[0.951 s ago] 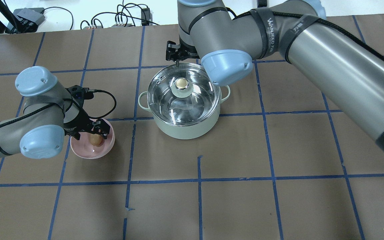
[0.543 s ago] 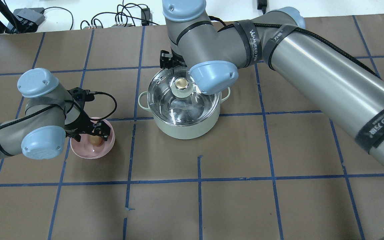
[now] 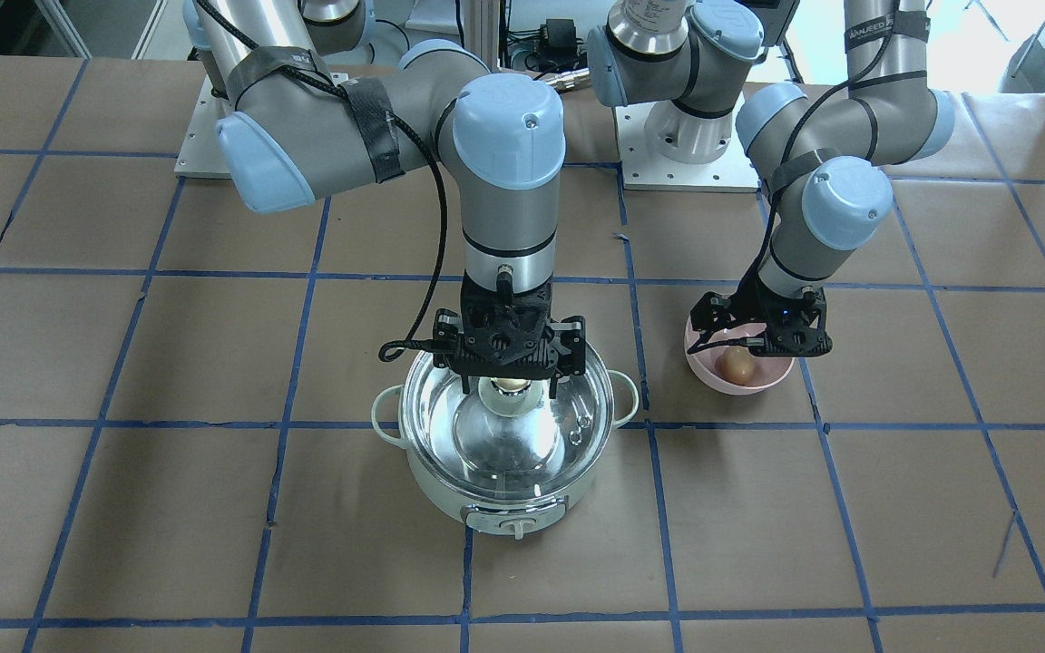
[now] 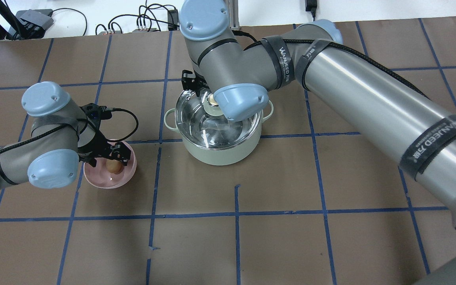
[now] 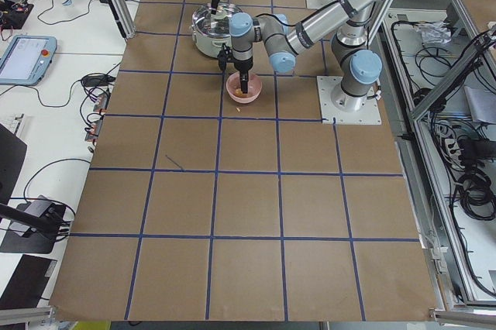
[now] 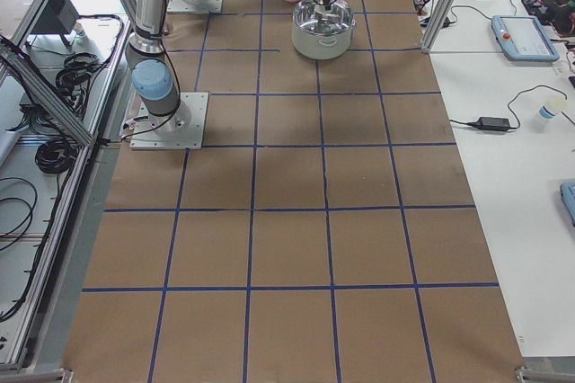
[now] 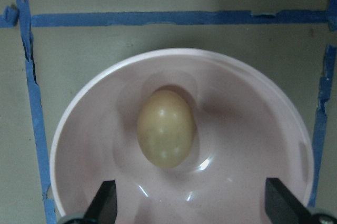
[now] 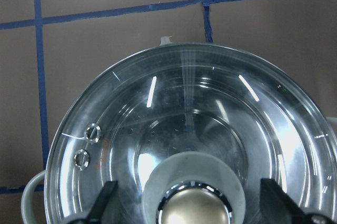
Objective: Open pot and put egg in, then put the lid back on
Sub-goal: 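Close the right gripper on the glass lid knob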
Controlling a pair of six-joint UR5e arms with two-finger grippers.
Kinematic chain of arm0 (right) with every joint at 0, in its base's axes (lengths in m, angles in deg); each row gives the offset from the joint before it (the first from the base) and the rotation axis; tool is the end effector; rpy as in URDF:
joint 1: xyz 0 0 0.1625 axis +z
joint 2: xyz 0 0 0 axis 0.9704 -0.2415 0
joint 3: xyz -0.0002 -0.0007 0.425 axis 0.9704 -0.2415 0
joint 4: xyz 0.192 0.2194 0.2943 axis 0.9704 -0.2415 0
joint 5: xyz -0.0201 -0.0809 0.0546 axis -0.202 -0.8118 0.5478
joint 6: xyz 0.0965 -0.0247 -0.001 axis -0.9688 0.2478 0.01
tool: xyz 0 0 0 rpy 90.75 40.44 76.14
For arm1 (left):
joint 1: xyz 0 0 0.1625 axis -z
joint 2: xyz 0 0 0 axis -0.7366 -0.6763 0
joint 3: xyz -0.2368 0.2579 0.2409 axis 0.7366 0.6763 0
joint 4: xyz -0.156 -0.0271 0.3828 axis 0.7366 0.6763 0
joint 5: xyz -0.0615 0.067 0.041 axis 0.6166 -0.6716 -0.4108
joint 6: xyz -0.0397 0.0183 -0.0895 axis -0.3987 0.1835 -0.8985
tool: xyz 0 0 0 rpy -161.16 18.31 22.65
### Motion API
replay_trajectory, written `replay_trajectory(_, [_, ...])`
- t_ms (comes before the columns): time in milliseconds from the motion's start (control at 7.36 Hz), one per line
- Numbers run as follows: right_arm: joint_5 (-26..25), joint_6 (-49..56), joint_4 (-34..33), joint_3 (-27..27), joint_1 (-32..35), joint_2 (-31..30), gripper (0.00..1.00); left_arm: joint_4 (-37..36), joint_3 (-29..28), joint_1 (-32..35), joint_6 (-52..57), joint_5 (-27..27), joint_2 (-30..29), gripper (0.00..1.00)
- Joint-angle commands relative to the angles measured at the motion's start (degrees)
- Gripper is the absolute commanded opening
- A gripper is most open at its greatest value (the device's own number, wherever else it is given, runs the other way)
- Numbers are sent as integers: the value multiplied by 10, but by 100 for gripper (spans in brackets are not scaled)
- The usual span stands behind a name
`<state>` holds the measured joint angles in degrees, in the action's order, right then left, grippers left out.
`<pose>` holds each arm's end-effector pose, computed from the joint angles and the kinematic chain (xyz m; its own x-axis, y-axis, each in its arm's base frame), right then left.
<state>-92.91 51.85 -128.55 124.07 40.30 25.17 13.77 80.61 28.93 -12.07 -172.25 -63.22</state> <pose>0.4126 -0.5474 0.3511 -0.9950 0.0804 -0.0590 0.0915 0.9718 -0.2175 -0.0204 -0.4667 0.2223 -0.9996 -0.0098 -0.0270 -0.0109 0.9992 0.0394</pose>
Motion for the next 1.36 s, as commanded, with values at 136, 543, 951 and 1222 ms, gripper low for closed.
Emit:
replay_trajectory(136, [1,2,1,3,5,4,81,-18,4,-4,3,1,-6,94])
replay_trajectory(543, [1,-3,3,7,6,1,37,-18,4,-4,3,1,-9,94])
replay_trajectory(951, [-1,1,10,7,6,-2,28,-13,5,-4,6,1,-11,94])
replay_trajectory(1222, [-1,5,29,-4,-4,-23,29,25,5,-4,5,1,-15,94])
